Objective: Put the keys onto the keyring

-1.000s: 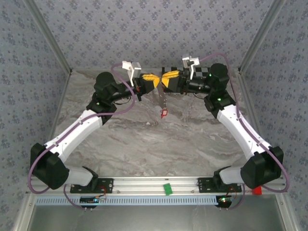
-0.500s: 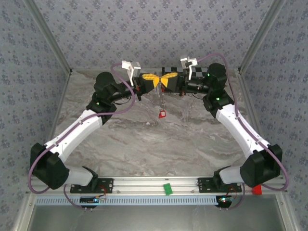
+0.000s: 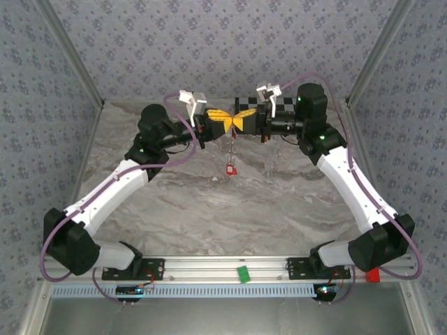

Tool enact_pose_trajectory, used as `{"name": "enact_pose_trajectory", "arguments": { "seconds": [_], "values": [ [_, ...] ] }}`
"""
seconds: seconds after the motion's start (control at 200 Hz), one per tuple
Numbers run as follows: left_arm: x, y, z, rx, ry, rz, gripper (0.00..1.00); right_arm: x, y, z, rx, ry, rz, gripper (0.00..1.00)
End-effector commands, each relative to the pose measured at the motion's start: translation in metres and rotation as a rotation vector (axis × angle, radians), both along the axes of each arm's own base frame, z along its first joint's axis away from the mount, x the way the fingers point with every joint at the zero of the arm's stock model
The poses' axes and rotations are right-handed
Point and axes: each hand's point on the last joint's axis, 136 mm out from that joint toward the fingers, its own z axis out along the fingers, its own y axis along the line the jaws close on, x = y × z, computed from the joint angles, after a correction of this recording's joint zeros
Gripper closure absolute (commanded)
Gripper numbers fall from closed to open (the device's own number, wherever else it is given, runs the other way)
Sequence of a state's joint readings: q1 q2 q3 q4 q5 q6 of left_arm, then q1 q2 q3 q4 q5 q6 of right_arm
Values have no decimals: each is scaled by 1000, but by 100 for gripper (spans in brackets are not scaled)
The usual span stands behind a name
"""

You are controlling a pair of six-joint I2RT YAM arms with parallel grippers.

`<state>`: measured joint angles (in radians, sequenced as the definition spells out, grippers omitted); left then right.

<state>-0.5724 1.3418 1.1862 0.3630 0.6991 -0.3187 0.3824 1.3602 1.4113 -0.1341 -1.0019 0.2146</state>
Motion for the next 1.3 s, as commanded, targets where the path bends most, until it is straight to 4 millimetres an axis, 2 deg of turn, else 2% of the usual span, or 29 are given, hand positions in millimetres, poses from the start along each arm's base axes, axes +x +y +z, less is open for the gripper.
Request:
{"name": "enact_pose_trajectory", "arguments": {
  "seconds": [0.0,0.155,0.36,0.88,1.299],
  "values": [
    [-10,13,14,4,-47,-5,77,-9,-2,-2,-76,-14,18,100],
    [-12,20,5,43,-36,-19,76,-14,-3,-10,-147,14,43,100],
    [-25,16,-6,103,-29,-97,77,-23,-5,-22,-240,56,102,100],
    [-38,3,-28,215,7,-250,77,-28,-2,-29,-278,40,145,100],
    [-44,-9,-34,243,21,-317,77,-30,3,-31,-280,35,161,100]
  ]
}}
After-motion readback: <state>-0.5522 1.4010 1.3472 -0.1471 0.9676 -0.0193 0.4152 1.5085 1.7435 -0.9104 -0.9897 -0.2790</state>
